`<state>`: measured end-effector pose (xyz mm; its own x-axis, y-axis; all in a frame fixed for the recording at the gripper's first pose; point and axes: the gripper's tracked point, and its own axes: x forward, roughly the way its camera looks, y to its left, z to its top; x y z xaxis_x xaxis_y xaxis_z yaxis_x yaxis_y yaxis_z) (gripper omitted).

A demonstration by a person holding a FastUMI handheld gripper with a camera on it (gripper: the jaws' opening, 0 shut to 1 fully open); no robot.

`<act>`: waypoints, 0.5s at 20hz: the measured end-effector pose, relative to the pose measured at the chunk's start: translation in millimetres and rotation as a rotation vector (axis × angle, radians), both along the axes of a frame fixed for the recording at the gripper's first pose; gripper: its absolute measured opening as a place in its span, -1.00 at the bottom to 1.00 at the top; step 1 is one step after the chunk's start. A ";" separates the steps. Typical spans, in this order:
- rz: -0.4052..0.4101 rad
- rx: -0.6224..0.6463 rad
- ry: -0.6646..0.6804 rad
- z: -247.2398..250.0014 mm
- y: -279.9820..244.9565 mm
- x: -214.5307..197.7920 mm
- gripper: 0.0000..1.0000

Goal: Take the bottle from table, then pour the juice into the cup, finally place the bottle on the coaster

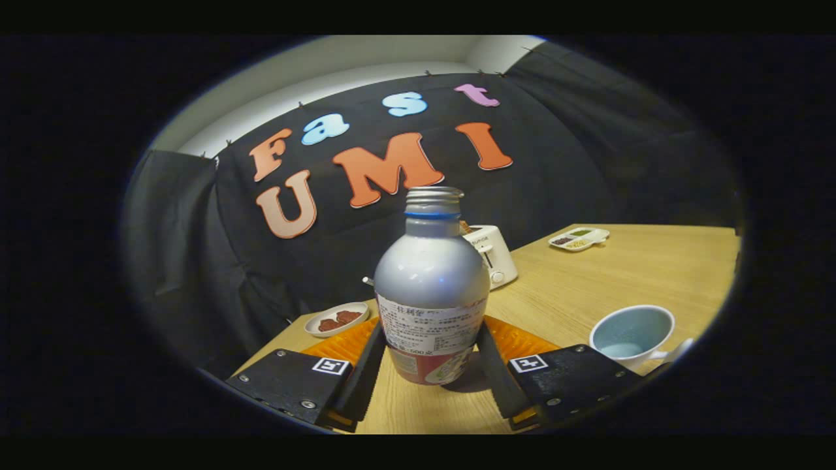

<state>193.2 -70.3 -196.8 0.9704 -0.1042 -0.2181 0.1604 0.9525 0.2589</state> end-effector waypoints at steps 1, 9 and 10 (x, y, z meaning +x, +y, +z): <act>0.001 -0.071 0.007 0.0 0.7 1.8 0.48; 0.011 -0.342 0.108 -29.8 11.0 16.9 0.49; 0.005 -0.344 0.114 -32.8 9.9 18.3 0.50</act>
<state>211.5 -60.4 -229.6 0.9424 -0.1855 -0.2784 0.1648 0.9816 -0.0965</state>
